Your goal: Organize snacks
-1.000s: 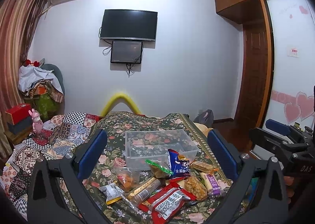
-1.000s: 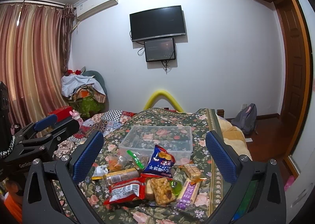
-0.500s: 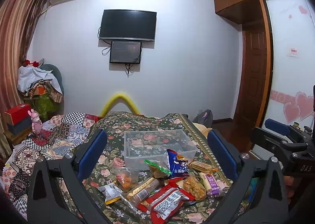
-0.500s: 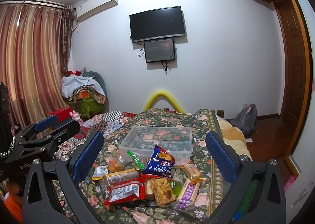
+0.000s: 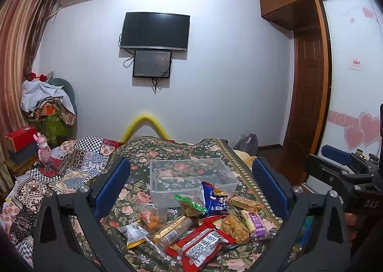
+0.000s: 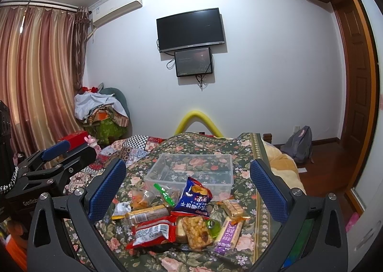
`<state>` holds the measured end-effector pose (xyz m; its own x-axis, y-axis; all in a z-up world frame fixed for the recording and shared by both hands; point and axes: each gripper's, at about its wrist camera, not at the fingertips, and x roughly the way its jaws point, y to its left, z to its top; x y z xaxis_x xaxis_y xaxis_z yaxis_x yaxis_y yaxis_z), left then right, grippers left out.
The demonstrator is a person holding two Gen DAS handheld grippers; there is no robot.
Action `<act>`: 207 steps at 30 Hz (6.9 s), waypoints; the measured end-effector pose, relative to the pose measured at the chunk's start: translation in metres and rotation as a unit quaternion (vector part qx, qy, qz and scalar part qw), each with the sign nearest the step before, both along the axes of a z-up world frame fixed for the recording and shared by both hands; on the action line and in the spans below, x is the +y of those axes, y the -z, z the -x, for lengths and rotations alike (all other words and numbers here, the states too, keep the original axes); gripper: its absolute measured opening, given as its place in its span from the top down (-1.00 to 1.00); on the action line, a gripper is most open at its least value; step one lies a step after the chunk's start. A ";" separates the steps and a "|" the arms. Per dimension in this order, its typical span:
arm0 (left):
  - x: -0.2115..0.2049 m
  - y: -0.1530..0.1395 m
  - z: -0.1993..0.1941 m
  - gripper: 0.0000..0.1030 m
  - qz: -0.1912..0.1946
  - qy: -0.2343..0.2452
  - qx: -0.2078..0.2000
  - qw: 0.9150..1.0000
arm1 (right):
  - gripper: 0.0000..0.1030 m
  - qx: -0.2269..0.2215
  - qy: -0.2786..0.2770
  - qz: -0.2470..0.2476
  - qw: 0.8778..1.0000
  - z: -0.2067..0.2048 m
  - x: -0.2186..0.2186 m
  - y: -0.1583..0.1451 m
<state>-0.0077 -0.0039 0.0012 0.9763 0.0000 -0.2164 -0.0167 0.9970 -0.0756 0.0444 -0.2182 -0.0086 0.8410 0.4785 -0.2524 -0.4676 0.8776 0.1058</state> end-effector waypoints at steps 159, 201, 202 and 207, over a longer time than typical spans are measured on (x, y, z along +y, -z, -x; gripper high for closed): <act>0.084 0.108 -0.225 -0.08 -0.013 0.037 0.268 0.963 | 0.09 0.214 -0.042 0.073 0.973 -0.190 0.024 0.077; 0.100 0.208 -0.189 -0.07 0.060 0.018 0.363 0.930 | 0.38 0.319 -0.027 0.106 0.941 -0.159 -0.004 0.172; 0.100 0.205 -0.186 -0.07 0.056 0.015 0.361 0.931 | 0.38 0.318 -0.026 0.104 0.942 -0.158 -0.004 0.170; 0.106 0.191 -0.174 -0.06 0.053 0.004 0.347 0.936 | 0.38 0.301 -0.023 0.098 0.948 -0.151 -0.007 0.156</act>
